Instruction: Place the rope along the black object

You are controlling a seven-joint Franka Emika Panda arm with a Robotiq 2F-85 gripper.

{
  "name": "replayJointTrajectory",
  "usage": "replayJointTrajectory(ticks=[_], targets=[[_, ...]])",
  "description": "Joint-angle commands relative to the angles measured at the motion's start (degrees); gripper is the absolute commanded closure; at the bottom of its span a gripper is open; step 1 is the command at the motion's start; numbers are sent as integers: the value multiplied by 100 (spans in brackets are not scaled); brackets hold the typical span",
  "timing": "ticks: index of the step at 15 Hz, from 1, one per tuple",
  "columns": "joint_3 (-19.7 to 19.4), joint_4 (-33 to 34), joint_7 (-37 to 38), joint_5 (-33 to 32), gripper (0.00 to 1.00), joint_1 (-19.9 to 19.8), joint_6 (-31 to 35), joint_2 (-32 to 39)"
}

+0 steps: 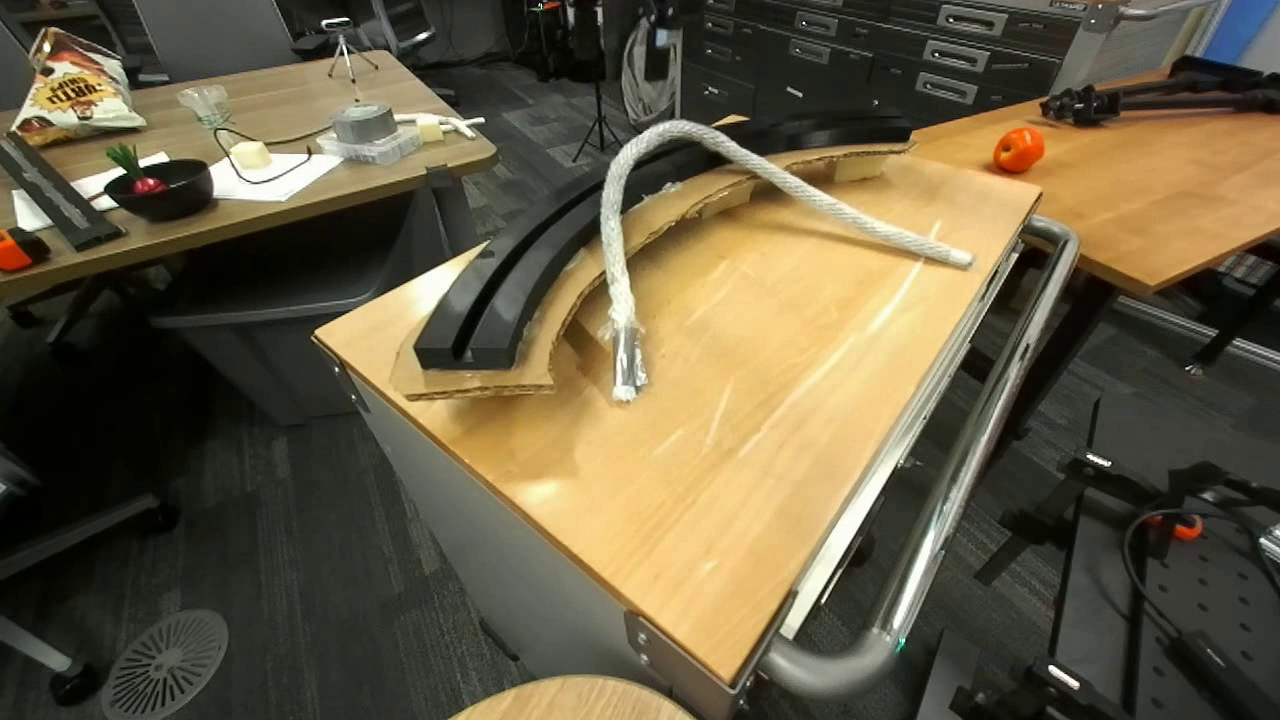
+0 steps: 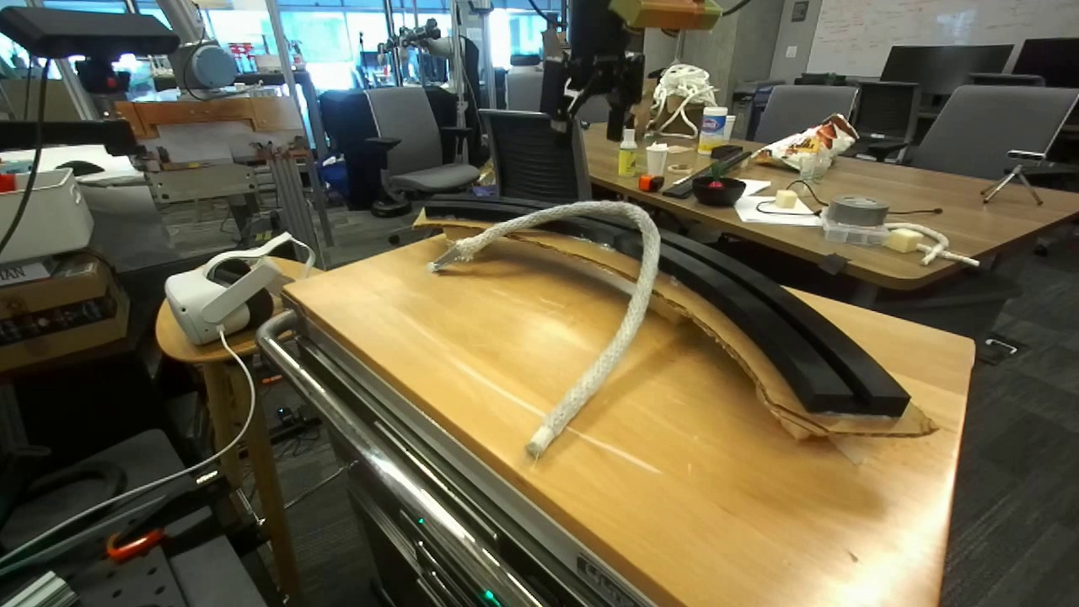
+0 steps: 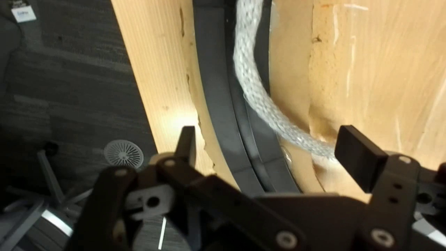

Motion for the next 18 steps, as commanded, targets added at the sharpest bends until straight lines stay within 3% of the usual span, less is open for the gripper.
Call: replayJointTrajectory(ticks=[1, 2, 6, 10, 13, 16, 17, 18], targets=[[26, -833, -742, 134, 0, 24, 270, -956], [-80, -251, -416, 133, 0, 89, -2, -437], [-102, -337, -437, 130, 0, 108, -31, -503], [-134, -1459, 435, -253, 0, 383, 2070, -948], [-78, -2474, 725, -1138, 0, 755, 3241, -1294], [69, -3410, 444, -1699, 0, 945, 2790, -1868], [26, -2593, 637, -1492, 0, 911, 2802, -1197], [55, -2889, 632, -1574, 0, 980, 2794, -1354]])
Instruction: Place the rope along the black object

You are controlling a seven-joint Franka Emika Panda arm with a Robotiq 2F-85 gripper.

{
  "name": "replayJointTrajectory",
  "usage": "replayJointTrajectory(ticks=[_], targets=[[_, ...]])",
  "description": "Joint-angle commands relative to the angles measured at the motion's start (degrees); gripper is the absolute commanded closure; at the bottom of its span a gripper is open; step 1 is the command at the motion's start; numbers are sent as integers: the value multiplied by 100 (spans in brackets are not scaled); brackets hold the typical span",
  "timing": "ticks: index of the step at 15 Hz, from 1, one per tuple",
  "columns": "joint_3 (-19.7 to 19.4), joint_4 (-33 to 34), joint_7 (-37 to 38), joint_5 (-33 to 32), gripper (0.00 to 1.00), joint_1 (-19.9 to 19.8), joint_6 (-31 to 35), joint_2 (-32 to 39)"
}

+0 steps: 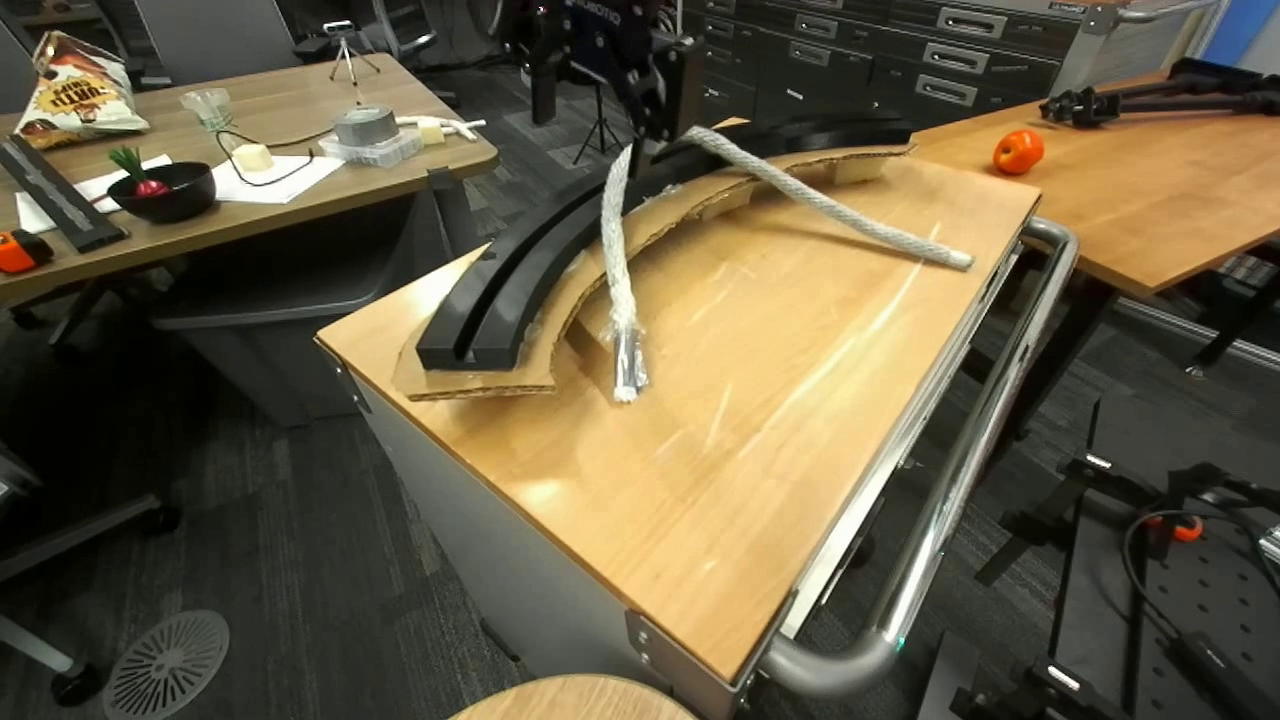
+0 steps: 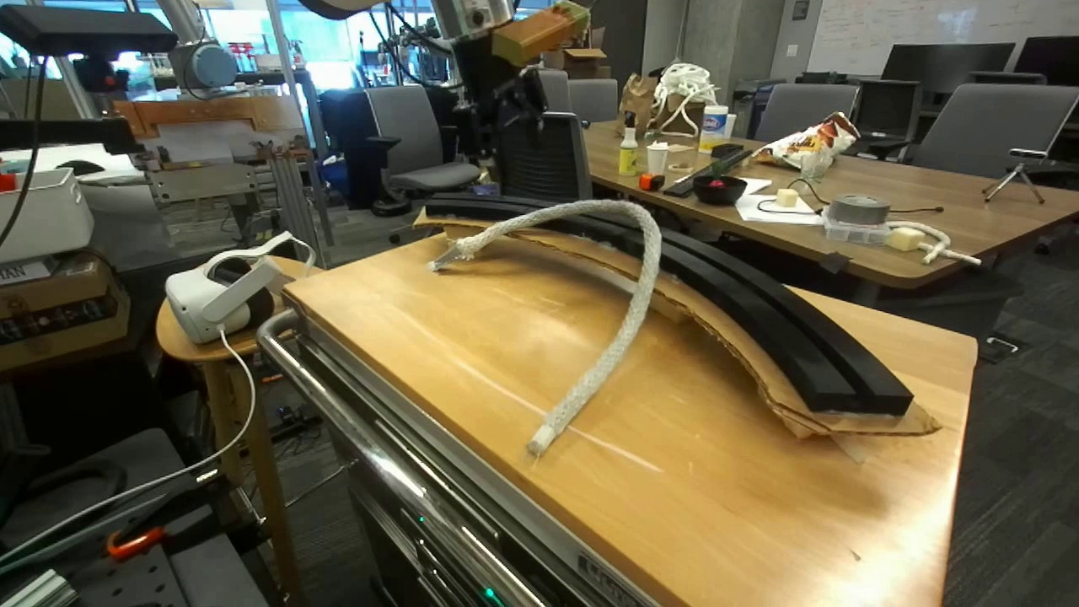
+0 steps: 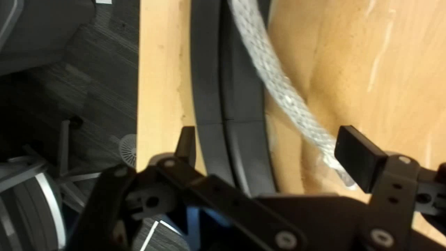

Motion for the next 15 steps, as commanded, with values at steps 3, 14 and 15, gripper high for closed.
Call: replayJointTrajectory(ticks=[3, 14, 15], targets=[[18, -145, -418, 94, 0, -11, -30, -42], [29, 239, -3650, 315, 43, -597, -84, 781], [28, 311, -3865, 369, 51, -629, -139, 807]])
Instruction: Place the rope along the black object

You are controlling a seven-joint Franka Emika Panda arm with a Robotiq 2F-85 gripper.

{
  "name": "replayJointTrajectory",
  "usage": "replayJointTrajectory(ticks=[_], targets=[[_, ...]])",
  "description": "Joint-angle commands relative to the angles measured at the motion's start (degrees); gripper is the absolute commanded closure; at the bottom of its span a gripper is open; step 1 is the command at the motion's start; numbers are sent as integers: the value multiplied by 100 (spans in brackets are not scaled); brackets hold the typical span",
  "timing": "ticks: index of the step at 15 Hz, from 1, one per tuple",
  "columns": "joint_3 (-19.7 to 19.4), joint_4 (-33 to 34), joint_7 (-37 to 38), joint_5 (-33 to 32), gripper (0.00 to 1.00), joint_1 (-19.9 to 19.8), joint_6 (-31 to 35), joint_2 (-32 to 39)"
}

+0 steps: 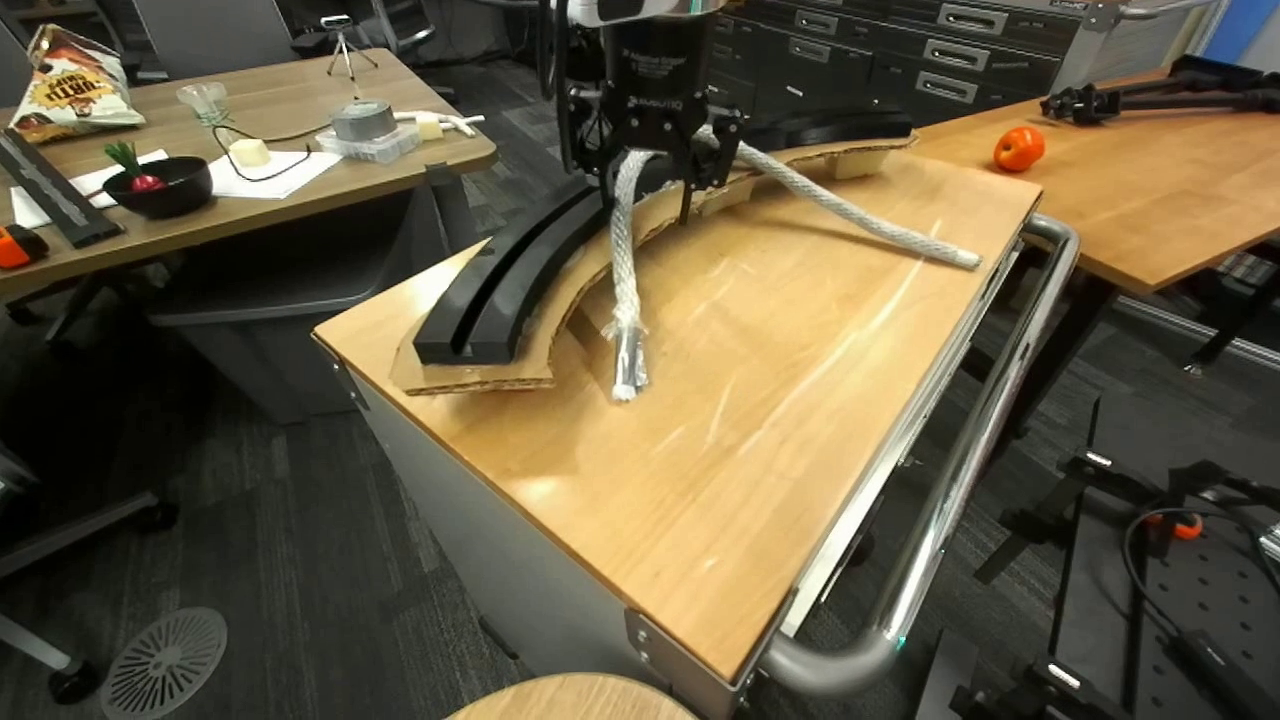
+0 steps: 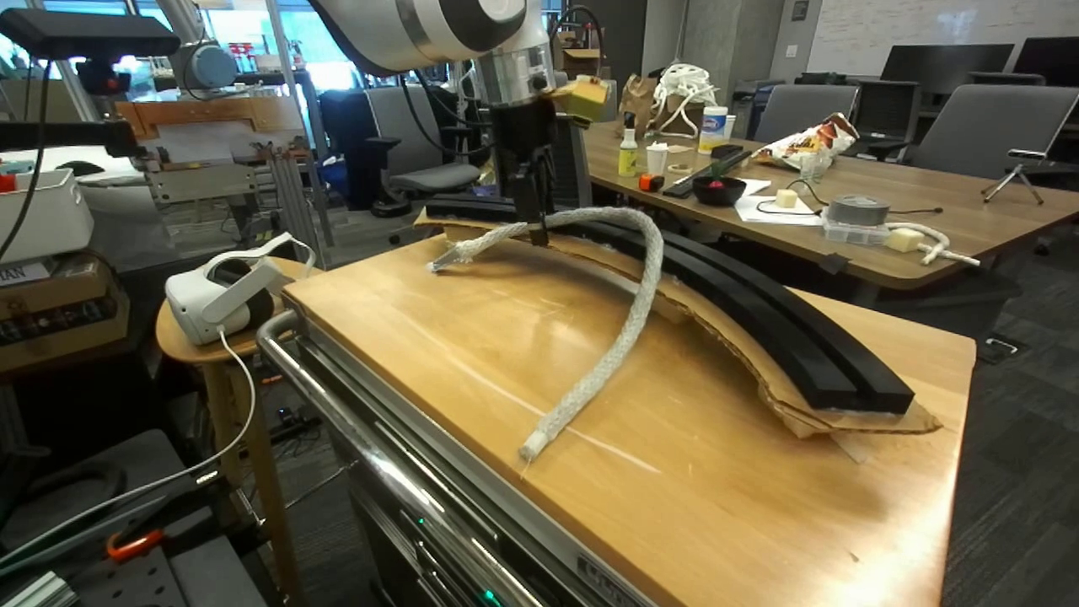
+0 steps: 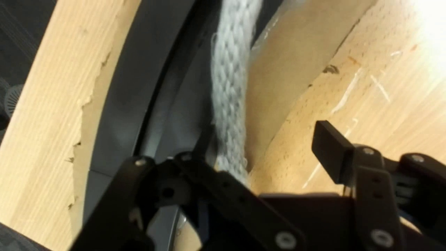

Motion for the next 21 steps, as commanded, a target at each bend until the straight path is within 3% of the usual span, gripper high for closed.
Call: replayJointTrajectory(ticks=[1, 5, 8, 9, 13, 21], targets=[[29, 376, -881, 290, 60, -139, -179, 198], [1, 577, -1297, 374, 87, -141, -314, 279], [4, 760, -1460, 392, 94, -128, -571, 401], [5, 810, -1491, 397, 90, -125, -631, 431], [73, 943, -1834, 717, 89, -211, -812, 472], [199, 1410, -3536, 2520, 90, -633, -1713, 608]])
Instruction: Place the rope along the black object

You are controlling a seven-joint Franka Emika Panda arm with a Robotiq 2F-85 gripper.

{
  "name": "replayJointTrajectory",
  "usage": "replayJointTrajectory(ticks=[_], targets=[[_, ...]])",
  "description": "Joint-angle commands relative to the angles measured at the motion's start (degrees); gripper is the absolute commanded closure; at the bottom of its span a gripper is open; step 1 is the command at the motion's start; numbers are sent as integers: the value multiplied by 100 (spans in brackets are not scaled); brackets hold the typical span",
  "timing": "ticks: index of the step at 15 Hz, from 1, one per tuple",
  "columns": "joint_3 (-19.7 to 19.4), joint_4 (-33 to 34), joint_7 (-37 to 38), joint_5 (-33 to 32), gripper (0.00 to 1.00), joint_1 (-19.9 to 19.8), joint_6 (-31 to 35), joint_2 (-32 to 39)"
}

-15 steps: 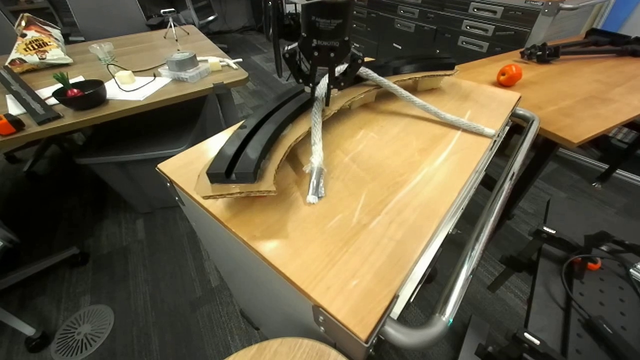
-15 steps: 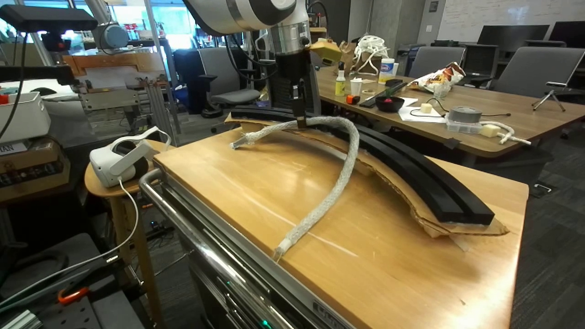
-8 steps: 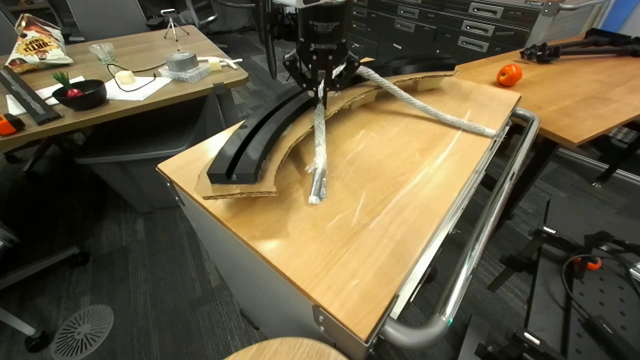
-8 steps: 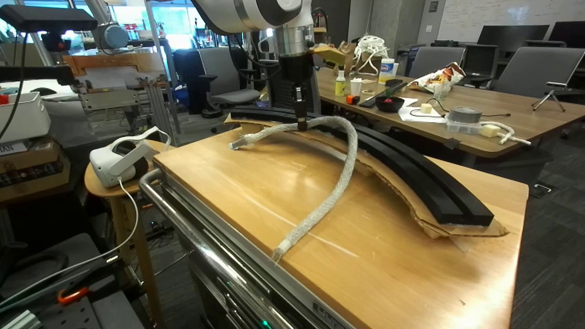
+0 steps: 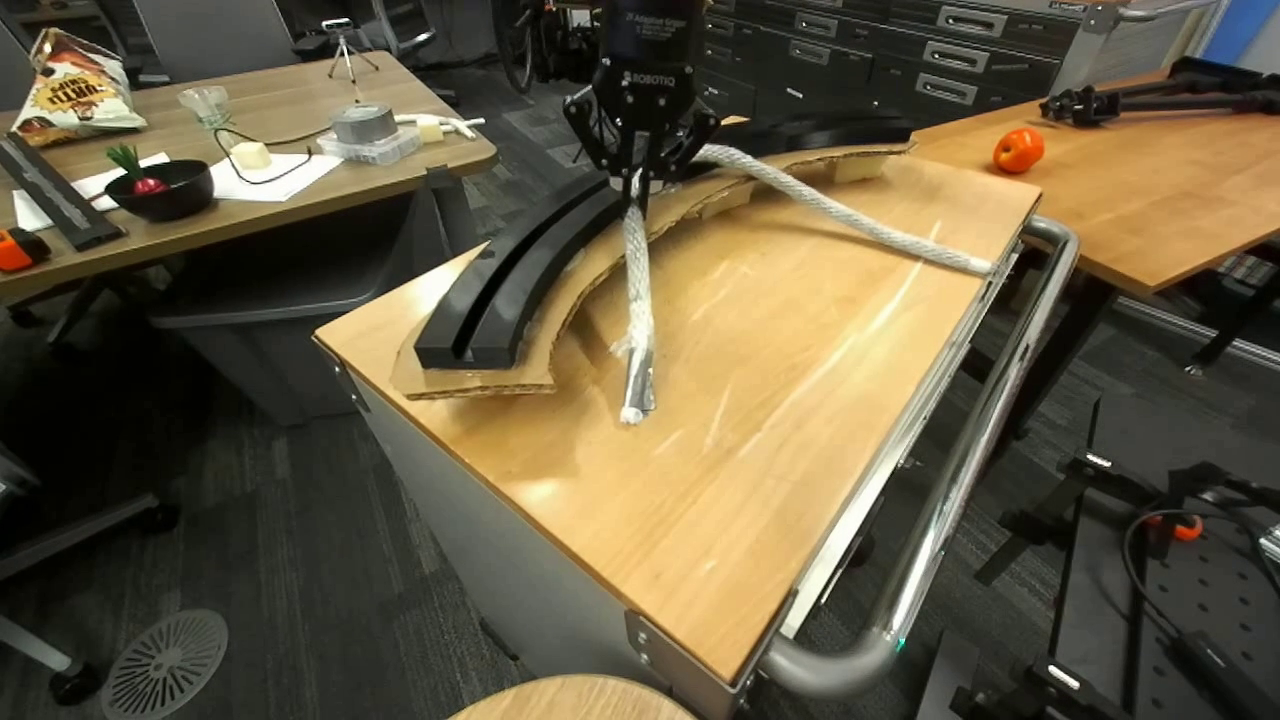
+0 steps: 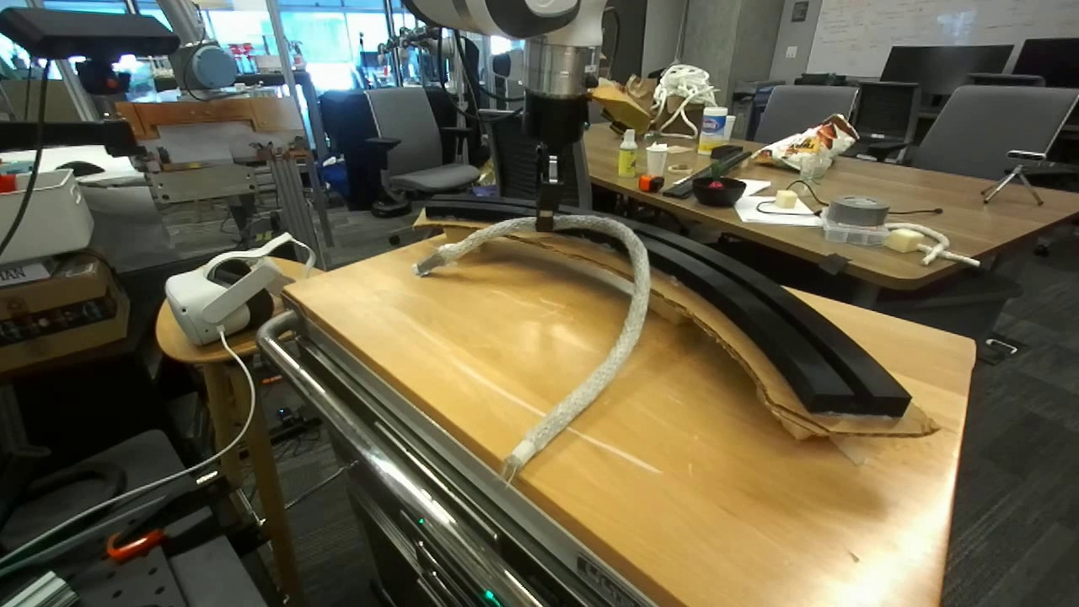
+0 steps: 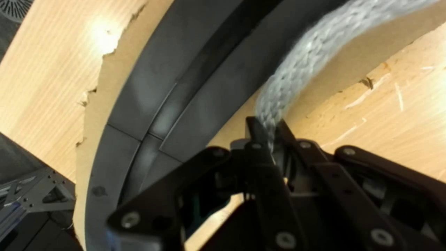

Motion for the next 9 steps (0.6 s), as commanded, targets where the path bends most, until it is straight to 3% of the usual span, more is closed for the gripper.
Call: replayJointTrajectory(ticks=[1, 3, 9], targets=[[112, 484, -821, 847, 91, -302, -646, 170], [51, 684, -962, 1195, 91, -358, -981, 234], [-25, 1165, -219, 1517, 91, -203, -1226, 133]])
